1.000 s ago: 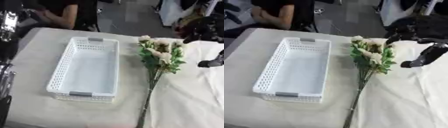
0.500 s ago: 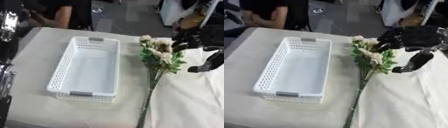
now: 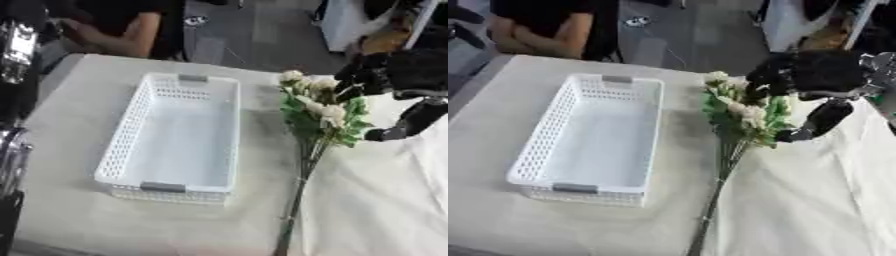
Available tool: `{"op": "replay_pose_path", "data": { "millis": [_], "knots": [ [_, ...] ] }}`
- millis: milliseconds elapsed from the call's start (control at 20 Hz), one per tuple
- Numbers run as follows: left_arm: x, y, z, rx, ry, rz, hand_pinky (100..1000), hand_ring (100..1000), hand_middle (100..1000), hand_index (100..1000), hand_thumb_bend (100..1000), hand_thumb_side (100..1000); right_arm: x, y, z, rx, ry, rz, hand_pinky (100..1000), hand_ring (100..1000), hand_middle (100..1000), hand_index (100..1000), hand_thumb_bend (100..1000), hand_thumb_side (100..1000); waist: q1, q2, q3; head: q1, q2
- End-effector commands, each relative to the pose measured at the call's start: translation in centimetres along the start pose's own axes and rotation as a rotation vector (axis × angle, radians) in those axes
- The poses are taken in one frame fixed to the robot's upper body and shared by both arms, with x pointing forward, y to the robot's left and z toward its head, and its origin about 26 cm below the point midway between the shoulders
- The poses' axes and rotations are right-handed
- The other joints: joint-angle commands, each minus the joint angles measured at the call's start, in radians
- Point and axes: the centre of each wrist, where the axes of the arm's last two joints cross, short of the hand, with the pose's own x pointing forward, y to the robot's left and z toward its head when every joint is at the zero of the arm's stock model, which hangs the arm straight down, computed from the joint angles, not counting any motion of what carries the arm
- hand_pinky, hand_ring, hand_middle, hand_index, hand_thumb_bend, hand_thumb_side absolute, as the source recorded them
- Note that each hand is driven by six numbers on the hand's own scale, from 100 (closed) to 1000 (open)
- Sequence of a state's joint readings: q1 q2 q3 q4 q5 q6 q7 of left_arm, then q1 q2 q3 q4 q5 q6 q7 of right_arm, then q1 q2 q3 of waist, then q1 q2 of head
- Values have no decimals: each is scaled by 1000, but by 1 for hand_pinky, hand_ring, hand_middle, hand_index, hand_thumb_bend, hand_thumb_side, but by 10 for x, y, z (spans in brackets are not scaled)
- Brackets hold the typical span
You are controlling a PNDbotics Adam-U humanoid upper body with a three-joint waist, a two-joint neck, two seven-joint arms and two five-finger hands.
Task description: Pick up objects on the table and place them in the box.
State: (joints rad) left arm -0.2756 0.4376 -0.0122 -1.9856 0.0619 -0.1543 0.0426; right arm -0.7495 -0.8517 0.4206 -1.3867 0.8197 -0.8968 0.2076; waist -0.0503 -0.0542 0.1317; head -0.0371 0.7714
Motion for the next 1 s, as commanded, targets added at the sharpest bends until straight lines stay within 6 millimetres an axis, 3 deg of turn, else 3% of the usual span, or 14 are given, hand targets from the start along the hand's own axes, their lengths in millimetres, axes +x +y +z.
{"op": "replay_pose_path", "data": {
  "millis": [50,550,600,650,1000],
  "knots": [
    [7,3,-7,-10,-32,-12,477,612,730,710,100,776,-6,-18,-1,-9,-13,37,907,922,824,885,409,547,2,-9,-3,-16,-1],
    [7,2,-7,-13,-37,-5,477,613,732,710,100,777,-2,-22,-35,-5,-85,13,899,921,826,888,392,548,4,-9,1,-26,-1],
    [7,2,-8,-15,-37,-2,477,614,731,710,100,753,-1,-20,-37,-2,-90,7,898,920,826,888,475,498,4,-8,2,-26,-1],
    [8,1,-8,-17,-39,0,478,614,732,710,100,776,0,-19,-39,4,-94,2,899,921,826,888,389,559,5,-7,4,-27,-1],
    [9,-2,-11,-24,-50,16,478,615,733,710,100,776,5,2,-55,43,-100,-43,894,919,828,888,362,577,11,1,16,-28,-1]
  ]
}}
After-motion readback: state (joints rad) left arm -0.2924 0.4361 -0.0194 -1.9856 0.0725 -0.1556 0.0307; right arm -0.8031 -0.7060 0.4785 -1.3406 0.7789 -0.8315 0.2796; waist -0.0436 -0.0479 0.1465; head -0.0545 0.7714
